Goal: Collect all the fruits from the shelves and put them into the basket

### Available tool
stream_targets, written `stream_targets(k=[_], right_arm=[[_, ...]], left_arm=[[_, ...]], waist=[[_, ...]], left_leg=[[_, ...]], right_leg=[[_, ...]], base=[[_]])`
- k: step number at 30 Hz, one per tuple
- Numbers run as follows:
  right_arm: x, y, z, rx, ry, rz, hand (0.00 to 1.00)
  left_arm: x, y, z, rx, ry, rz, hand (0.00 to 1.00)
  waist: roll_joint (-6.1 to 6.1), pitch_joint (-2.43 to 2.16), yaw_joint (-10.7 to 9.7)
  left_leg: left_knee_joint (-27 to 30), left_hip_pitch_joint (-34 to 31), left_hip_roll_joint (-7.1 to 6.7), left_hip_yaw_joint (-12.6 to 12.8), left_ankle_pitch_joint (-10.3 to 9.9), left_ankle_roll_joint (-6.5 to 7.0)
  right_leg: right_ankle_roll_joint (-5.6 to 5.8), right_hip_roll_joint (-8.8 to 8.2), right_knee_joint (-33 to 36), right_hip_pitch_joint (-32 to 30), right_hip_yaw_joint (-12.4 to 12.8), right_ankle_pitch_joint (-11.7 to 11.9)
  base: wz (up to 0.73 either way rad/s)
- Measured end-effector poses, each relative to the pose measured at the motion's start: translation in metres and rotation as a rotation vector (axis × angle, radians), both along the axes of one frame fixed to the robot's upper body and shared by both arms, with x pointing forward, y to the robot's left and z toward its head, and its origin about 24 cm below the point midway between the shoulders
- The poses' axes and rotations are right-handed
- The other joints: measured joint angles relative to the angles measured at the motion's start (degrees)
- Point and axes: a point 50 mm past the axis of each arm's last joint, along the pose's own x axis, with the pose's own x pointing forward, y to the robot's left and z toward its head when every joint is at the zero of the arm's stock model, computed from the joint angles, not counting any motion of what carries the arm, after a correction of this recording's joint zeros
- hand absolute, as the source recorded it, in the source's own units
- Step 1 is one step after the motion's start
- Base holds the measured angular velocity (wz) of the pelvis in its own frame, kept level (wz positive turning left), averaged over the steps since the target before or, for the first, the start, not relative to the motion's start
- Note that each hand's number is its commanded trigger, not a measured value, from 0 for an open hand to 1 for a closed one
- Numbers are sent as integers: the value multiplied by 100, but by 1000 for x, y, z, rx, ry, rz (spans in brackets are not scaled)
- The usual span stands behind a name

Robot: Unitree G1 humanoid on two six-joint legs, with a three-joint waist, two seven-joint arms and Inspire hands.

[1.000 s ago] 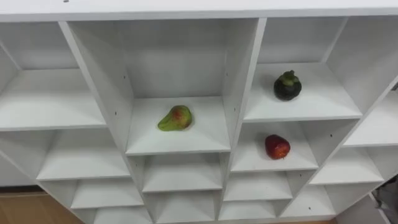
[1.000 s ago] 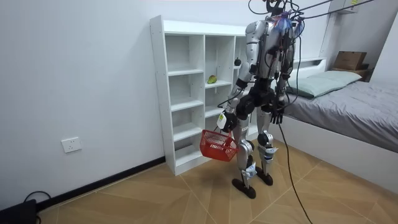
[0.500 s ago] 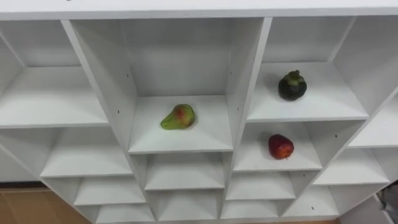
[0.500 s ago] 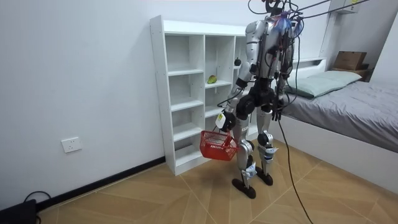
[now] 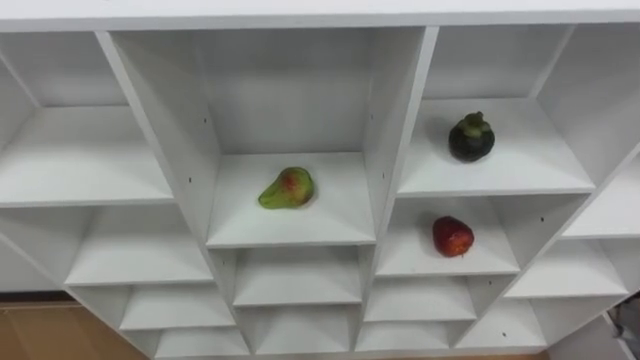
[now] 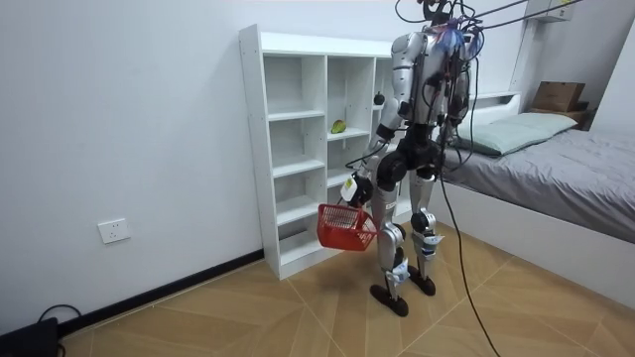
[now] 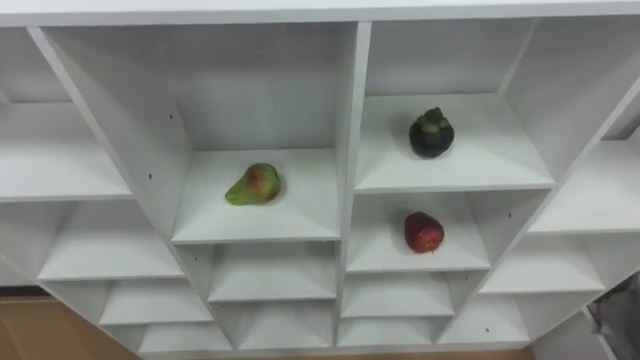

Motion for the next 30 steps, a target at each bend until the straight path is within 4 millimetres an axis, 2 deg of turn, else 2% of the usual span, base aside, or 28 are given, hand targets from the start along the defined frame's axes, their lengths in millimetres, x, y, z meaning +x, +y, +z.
stream_targets(k=[2,7,15,19,20,23,27,30], right_arm=[[17,4,7,17,-135,-37,0],[39,15,29,41,-343,7,0],[66,25,67,17,-603,56,0],[87,32,103,2,-799,98,0],[93,34,116,3,-876,100,0],[103,37,139,-13,-1027,94,0],[104,37,143,-31,-1051,80,0],[105,36,147,-47,-1074,65,0]], left_arm=[[4,0,1,-2,-31,0,100],[18,-1,7,-9,-126,15,100],[29,-7,9,-39,-225,59,100],[30,-10,9,-57,-257,67,100],[29,-9,10,-56,-261,66,100],[27,-6,10,-54,-267,81,100],[27,-4,11,-55,-280,92,100],[25,-3,11,-53,-275,91,100]], waist=[[-15,-16,-13],[-34,-46,10],[-51,-37,-13],[-44,-41,3],[-35,-25,8],[-40,-23,-27],[-67,-22,17],[-34,-27,12]], left_leg=[[10,-77,10,24,2,-2],[9,-115,9,24,2,-3],[-7,-113,11,68,2,-2],[-8,-214,32,216,2,-2],[-9,-216,34,235,2,-2],[-16,-215,33,265,2,-1],[-32,-225,37,343,2,-1],[-45,-261,36,369,2,0]], right_leg=[[-12,7,2,-87,-12,18],[-13,8,-7,-114,-13,21],[-16,10,20,-161,62,28],[-21,29,107,-332,213,38],[-22,45,94,-347,276,52],[-16,46,90,-392,311,63],[-13,54,102,-426,380,84],[-9,55,113,-481,380,93]], base=[[-2],[0],[-3],[-18],[-19],[-7],[-11],[-5]])
